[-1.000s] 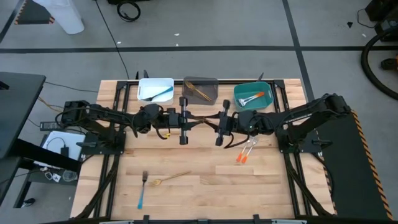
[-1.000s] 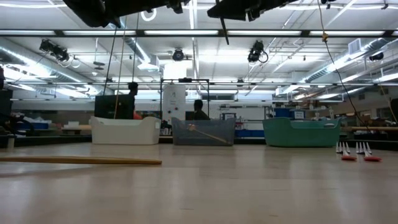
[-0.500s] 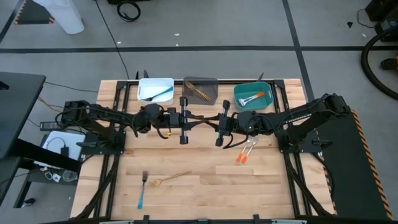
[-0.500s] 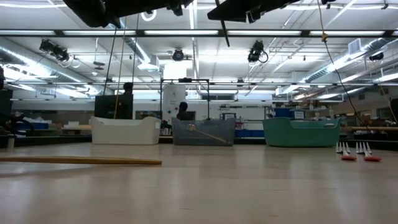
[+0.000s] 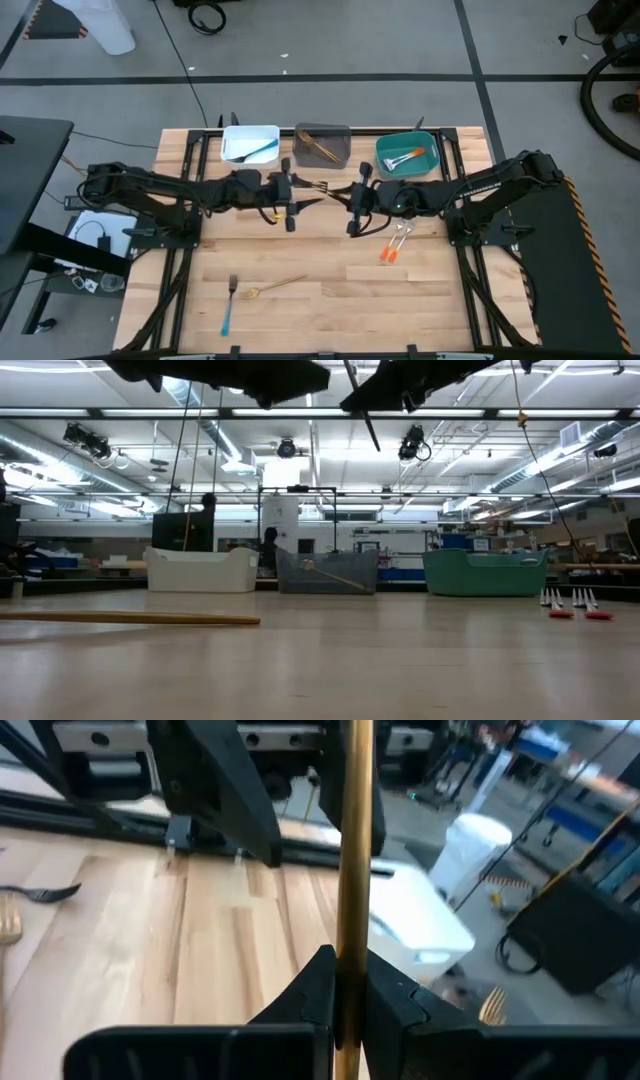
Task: Sort silverware by color (type)
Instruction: Put the top gold fork into the black bin
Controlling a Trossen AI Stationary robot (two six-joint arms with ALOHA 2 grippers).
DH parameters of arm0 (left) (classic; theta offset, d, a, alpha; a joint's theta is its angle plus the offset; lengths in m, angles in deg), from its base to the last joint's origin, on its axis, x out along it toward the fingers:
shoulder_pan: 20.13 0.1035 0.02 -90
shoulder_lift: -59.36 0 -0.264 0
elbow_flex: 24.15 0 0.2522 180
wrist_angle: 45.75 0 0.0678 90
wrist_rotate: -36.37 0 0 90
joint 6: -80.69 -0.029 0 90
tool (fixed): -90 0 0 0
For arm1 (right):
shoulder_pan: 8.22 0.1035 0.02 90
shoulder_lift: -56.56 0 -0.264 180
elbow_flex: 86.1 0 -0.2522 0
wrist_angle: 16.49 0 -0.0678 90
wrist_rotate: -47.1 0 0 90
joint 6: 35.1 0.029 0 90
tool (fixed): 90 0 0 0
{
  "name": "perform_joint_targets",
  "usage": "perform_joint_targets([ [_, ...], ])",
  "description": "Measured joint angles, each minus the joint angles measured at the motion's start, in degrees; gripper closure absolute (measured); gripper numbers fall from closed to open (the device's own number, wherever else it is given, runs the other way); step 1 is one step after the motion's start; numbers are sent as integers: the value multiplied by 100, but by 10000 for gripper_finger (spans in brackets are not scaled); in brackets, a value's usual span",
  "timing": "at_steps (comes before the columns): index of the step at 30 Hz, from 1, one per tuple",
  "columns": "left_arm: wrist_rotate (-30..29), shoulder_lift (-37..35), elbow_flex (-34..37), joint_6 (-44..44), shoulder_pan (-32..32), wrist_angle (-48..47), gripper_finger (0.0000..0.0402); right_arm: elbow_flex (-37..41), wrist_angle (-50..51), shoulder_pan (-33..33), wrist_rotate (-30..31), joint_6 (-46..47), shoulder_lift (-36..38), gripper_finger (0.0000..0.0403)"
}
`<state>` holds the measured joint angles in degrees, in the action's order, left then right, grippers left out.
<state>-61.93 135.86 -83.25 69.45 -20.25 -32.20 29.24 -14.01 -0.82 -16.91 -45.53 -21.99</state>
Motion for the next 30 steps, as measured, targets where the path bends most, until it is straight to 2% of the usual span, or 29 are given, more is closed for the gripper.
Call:
perform_joint_targets([
  [2,-157,-102,2,251,-61,-555,244,0,190,-35,-13,172,0,367],
  [7,-172,-137,-2,626,-241,-1048,248,0,388,-207,-78,339,-2,366],
  [12,-160,-73,93,890,-561,-1680,249,0,599,-516,-585,523,-2,366],
  [18,-237,-128,1147,917,-998,-433,249,0,795,-818,-920,645,-7,365],
  [21,-449,-128,1521,952,-1033,-121,249,0,873,-926,-1075,759,-7,365],
  [24,-721,-128,1709,947,-1040,-16,249,0,923,-1008,-1220,889,-7,365],
  [30,-804,-128,1770,871,-1030,38,249,-79,1214,-1123,-1267,1153,-13,365],
])
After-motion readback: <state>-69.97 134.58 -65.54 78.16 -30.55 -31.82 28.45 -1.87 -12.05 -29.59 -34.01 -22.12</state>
